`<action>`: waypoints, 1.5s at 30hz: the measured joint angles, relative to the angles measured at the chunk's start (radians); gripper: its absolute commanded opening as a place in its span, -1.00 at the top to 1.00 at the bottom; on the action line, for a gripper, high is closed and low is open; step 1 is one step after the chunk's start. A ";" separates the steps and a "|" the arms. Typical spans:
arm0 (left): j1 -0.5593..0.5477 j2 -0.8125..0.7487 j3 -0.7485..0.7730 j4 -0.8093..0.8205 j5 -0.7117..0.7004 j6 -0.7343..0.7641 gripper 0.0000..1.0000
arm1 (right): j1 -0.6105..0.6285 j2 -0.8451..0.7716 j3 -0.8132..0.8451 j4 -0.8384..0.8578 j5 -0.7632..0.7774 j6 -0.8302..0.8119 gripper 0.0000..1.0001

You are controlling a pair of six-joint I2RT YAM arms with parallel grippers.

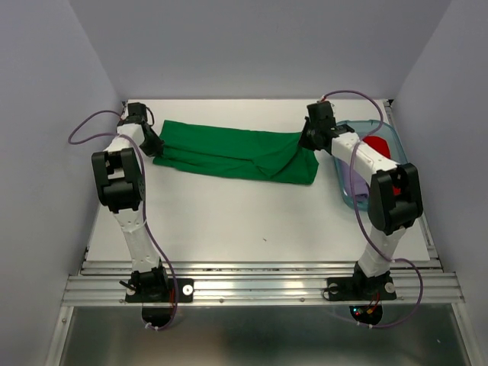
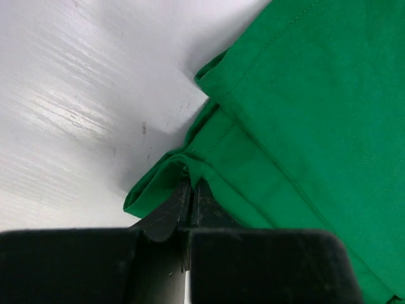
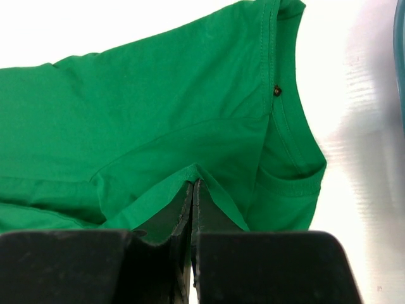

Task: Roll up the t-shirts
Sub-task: Fold the T-shirt at the center of the board.

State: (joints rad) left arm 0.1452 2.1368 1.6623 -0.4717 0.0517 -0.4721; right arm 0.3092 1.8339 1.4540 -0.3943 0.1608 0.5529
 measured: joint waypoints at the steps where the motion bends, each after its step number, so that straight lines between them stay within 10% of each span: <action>1: 0.000 0.000 0.003 0.000 0.002 0.001 0.58 | -0.002 0.006 0.005 0.000 0.000 0.000 0.99; 5: -0.002 0.000 0.023 -0.002 0.000 0.008 -0.13 | -0.011 0.050 0.032 0.001 -0.004 0.000 0.88; 7: -0.005 0.000 0.034 -0.001 -0.002 0.010 -0.25 | -0.021 0.087 0.056 0.001 -0.012 0.000 0.28; 45: -0.238 -0.251 -0.205 0.053 -0.127 0.049 -0.27 | -0.051 0.158 -0.119 0.110 -0.466 0.047 0.05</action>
State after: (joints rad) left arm -0.0929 1.8858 1.4570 -0.4183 -0.0757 -0.4232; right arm 0.2584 1.9919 1.3346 -0.2840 -0.3050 0.5995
